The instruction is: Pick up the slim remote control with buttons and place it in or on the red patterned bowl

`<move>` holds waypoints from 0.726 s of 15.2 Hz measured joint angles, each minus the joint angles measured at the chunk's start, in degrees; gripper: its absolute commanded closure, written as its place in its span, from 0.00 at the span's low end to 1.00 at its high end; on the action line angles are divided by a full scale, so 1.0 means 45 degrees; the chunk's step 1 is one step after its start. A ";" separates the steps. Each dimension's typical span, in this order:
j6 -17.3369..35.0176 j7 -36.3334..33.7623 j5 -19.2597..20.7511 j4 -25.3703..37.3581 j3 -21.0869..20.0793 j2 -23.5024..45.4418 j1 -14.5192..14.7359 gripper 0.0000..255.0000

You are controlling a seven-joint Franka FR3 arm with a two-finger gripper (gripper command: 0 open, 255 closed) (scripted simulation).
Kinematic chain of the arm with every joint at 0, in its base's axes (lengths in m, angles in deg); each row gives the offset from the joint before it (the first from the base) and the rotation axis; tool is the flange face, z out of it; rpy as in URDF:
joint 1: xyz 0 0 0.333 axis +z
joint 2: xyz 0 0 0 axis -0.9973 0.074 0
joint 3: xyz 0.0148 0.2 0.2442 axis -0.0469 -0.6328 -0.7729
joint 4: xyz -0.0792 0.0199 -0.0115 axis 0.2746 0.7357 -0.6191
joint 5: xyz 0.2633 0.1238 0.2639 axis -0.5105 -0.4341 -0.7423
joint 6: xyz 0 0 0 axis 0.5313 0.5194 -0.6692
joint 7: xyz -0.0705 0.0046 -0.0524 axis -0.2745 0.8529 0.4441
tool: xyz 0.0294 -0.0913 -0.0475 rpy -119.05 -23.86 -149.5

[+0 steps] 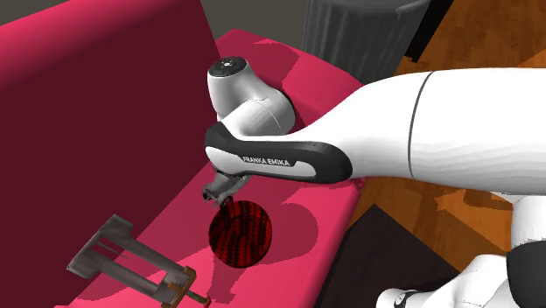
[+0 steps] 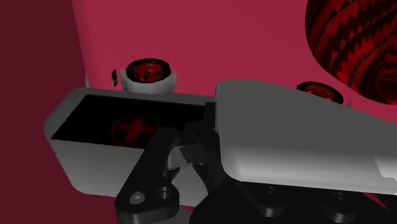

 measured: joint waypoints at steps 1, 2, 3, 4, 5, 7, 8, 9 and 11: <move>0.0046 -0.0246 0.0018 -0.0323 -0.0097 -0.0262 0.0141 1.00; 0.0035 -0.0475 0.0030 -0.0488 -0.0192 -0.0441 0.0272 1.00; 0.0117 -0.0739 0.0043 -0.0764 -0.0301 -0.0638 0.0419 1.00; 0.0215 -0.0985 0.0056 -0.1066 -0.0400 -0.0856 0.0548 1.00; 0.0192 -0.1237 0.0061 -0.1292 -0.0505 -0.1107 0.0681 1.00; 0.0354 -0.1820 0.0064 -0.1866 -0.0767 -0.1518 0.0991 1.00; 0.0369 -0.2066 0.0032 -0.2301 -0.0894 -0.1917 0.1128 1.00; 0.0449 -0.2356 0.0019 -0.2554 -0.1048 -0.2092 0.1289 1.00; 0.0546 -0.2938 -0.0029 -0.3059 -0.1355 -0.2491 0.1597 1.00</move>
